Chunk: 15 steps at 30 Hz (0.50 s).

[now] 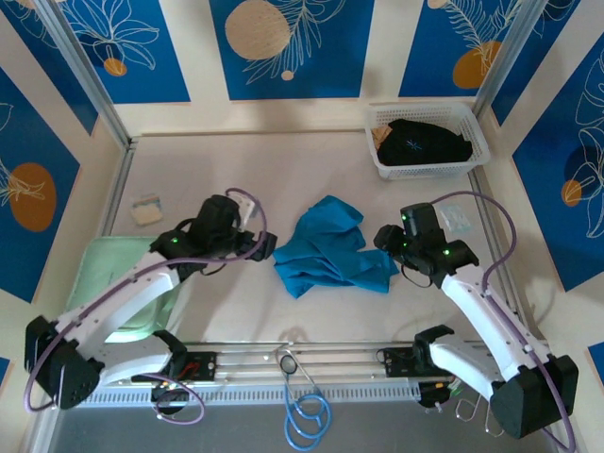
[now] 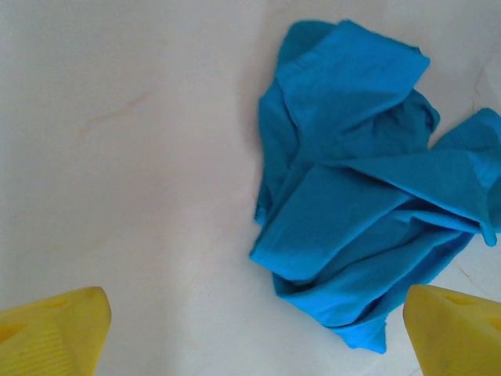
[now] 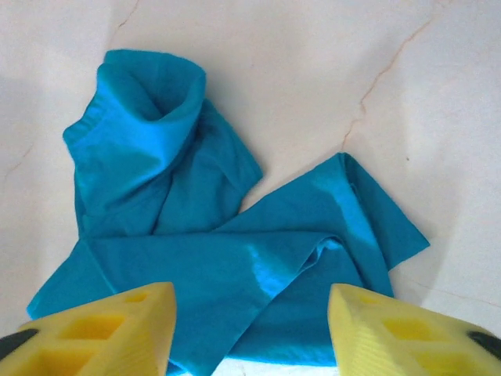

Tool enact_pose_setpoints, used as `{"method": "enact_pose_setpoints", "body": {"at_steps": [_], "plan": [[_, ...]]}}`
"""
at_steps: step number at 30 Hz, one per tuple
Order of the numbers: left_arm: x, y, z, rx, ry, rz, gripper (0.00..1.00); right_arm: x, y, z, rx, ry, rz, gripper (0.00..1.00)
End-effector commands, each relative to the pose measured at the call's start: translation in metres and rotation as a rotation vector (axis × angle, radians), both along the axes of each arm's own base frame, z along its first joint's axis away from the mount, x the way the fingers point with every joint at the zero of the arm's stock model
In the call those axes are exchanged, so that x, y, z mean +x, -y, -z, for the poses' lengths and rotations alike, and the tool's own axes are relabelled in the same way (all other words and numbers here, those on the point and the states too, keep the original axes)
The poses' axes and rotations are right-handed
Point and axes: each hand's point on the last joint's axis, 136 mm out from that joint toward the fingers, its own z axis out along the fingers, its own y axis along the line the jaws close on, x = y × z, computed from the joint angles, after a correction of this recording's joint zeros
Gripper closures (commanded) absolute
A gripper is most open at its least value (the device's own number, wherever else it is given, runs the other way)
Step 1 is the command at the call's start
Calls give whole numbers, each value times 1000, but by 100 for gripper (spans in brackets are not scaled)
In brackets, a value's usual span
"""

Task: Fold and stack the t-shirts

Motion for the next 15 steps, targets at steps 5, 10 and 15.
{"method": "enact_pose_setpoints", "body": {"at_steps": [5, 10, 15], "plan": [[-5, 78, 28, -52, -46, 97, 5, -1, -20, 18, 53, -72, -104, 32], [-6, 134, 56, -44, -115, 104, 4, 36, -36, 27, 6, -114, -190, 32], [2, 182, 75, -45, -159, 25, 0, 82, -45, 52, -19, -154, -220, 34]]}}
